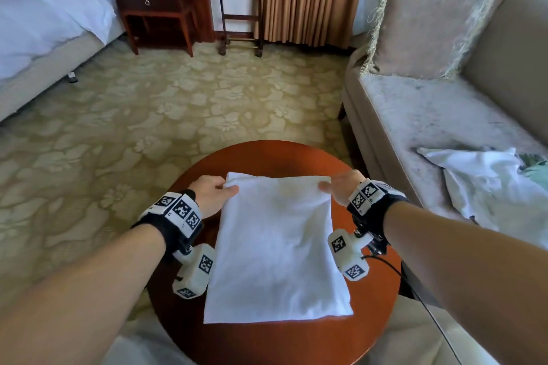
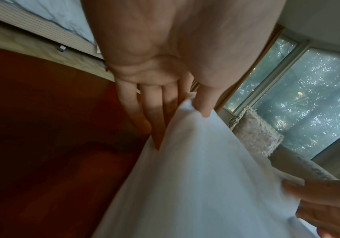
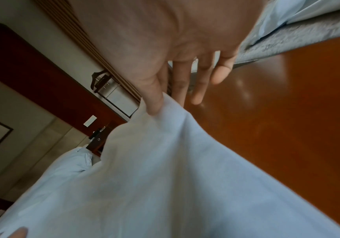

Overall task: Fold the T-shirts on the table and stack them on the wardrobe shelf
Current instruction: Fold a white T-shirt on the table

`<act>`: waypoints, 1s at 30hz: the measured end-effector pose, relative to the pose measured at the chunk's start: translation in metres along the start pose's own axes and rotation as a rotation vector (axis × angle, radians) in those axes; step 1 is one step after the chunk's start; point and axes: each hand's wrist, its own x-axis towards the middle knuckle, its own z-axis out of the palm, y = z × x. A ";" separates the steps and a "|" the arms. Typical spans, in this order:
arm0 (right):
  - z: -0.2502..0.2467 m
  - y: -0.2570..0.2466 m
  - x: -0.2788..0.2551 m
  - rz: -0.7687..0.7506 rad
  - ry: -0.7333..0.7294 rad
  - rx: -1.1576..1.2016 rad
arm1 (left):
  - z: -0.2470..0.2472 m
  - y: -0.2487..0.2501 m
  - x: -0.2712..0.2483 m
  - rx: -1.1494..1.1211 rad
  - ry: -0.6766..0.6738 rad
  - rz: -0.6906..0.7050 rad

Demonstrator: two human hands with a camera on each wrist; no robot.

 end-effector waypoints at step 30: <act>0.037 0.037 -0.159 0.188 -0.379 0.004 | 0.043 -0.009 -0.158 0.180 -0.048 -0.352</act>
